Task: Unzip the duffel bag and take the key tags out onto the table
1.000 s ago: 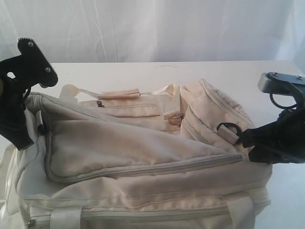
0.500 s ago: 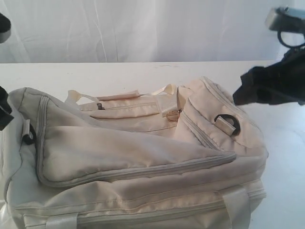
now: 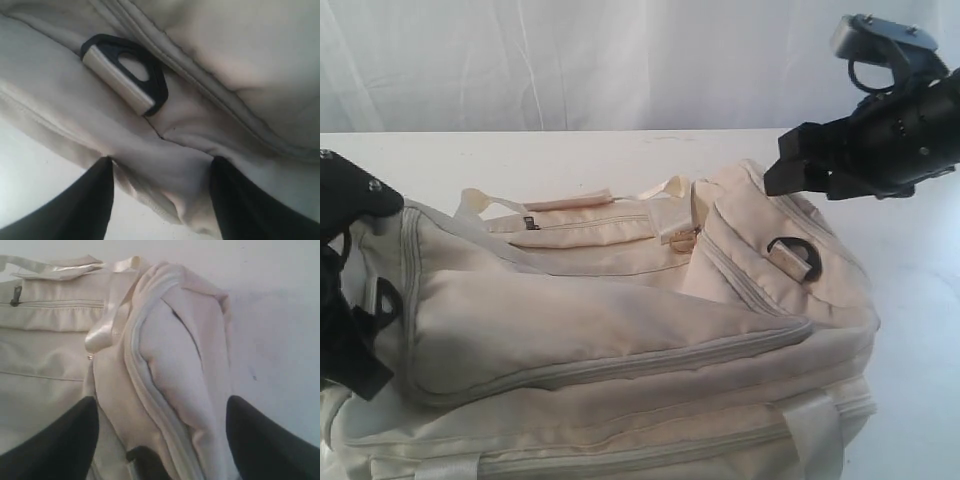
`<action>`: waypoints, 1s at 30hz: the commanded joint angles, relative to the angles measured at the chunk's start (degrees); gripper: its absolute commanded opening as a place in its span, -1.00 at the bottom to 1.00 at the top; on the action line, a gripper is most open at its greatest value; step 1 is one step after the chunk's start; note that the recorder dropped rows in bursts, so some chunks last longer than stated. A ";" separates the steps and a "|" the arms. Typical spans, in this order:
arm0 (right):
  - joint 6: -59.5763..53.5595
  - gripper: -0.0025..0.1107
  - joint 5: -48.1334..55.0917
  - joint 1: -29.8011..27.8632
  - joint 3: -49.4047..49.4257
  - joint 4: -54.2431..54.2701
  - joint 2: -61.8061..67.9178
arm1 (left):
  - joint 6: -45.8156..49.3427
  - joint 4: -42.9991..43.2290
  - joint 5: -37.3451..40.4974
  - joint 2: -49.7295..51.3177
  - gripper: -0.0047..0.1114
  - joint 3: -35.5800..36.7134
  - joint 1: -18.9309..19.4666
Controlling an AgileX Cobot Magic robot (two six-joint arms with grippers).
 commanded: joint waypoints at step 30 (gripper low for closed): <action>24.12 -0.96 -0.55 -0.13 3.63 -26.16 -1.63 | -5.35 19.32 -9.53 3.79 -0.92 0.35 0.03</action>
